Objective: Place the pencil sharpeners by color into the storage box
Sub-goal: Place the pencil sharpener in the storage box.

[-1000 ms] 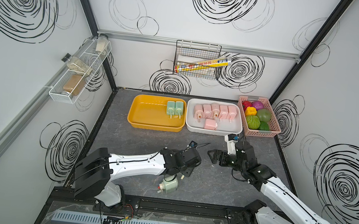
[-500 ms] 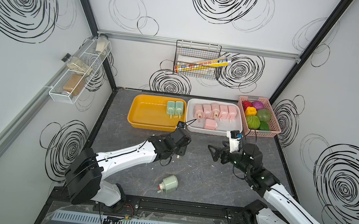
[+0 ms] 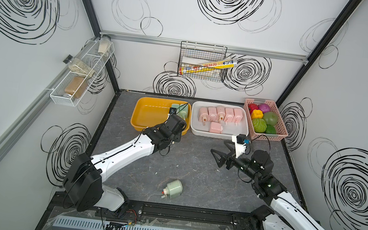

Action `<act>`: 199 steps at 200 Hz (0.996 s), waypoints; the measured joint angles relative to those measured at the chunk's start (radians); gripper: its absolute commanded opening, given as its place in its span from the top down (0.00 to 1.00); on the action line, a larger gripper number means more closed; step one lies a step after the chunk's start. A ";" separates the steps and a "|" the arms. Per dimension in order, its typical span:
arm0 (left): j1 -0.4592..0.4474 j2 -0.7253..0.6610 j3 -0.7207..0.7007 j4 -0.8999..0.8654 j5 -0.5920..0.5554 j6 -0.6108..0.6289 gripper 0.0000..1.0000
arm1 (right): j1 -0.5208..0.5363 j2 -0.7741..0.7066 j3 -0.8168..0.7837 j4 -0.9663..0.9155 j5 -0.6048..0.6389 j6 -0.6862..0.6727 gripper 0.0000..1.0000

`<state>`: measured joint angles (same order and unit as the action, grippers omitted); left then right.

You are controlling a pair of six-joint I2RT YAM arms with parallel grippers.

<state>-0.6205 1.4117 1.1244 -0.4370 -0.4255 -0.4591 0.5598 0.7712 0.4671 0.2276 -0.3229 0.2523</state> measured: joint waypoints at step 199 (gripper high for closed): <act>0.348 0.402 0.397 -0.010 0.091 0.140 1.00 | 0.019 -0.101 -0.057 0.035 0.064 0.079 0.00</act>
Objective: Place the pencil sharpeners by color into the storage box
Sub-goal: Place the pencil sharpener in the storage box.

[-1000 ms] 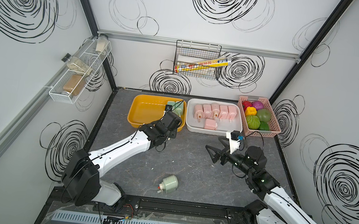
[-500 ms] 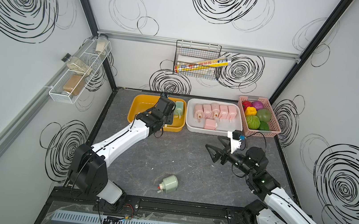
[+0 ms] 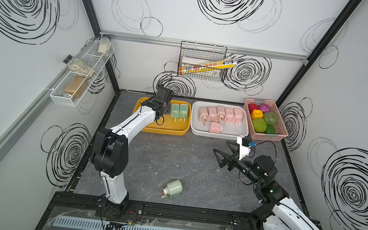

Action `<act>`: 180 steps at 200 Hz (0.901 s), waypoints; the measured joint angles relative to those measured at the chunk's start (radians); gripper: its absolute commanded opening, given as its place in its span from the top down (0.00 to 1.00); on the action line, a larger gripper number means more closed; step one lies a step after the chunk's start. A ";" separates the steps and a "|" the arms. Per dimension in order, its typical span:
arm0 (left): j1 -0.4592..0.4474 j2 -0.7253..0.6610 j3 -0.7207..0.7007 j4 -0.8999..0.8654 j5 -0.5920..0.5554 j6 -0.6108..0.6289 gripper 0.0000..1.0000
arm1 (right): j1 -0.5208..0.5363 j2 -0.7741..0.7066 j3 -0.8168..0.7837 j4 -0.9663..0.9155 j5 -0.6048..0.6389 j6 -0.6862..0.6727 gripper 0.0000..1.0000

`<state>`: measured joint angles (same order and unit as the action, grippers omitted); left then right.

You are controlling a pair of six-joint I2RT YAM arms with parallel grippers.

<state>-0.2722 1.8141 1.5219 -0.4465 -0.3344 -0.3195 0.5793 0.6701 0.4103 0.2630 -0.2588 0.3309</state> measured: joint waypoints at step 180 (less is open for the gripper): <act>0.206 0.307 0.280 -0.089 0.378 0.069 1.00 | 0.000 -0.016 -0.003 -0.011 -0.087 -0.021 0.00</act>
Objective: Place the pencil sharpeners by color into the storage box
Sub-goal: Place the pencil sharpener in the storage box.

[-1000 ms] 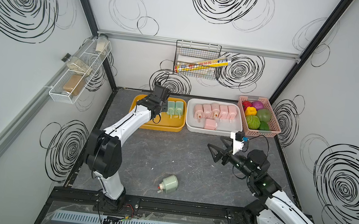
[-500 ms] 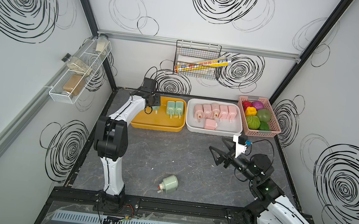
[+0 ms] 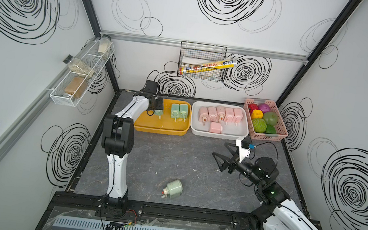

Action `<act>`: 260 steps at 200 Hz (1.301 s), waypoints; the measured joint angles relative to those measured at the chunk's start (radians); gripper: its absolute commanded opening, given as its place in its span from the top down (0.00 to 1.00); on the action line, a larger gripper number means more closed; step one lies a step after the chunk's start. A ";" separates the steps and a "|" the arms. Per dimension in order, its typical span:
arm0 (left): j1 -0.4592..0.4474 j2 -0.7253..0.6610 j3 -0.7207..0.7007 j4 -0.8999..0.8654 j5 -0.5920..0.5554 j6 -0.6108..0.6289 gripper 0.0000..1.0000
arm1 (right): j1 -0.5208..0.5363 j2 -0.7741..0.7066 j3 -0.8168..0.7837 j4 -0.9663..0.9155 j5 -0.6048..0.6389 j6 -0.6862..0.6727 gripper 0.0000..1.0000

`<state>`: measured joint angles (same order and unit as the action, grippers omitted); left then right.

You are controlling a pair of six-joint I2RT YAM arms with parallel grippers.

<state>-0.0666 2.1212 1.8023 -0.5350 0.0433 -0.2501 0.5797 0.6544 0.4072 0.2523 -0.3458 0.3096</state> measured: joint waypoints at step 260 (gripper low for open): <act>-0.025 0.204 0.218 -0.088 0.114 -0.016 0.78 | 0.000 0.014 0.001 -0.074 0.040 0.001 0.00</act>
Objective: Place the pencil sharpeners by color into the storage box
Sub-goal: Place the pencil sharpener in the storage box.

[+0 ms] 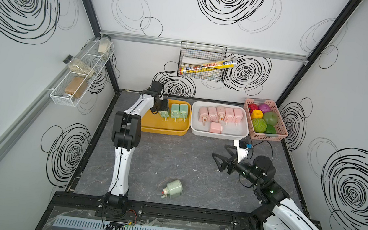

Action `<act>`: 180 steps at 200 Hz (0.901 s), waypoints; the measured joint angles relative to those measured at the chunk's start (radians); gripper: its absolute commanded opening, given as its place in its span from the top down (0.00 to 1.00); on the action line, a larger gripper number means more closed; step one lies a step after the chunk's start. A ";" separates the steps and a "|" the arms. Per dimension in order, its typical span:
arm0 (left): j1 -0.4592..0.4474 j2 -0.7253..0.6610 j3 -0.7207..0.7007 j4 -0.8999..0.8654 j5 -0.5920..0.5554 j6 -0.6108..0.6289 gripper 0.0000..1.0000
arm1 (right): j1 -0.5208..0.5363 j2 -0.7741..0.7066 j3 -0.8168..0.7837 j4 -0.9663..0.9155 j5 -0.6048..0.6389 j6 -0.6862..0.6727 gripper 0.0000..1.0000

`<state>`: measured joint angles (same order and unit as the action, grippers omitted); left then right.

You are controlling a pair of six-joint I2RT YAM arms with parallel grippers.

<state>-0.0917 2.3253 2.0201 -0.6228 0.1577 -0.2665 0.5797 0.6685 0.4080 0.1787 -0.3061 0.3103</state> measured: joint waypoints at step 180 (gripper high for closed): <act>-0.025 0.011 0.003 0.031 -0.027 -0.044 0.11 | 0.000 0.000 0.000 -0.029 0.004 0.000 0.00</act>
<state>-0.1165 2.3360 2.0232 -0.5922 0.1303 -0.3107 0.5797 0.6685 0.4080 0.1493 -0.3023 0.3099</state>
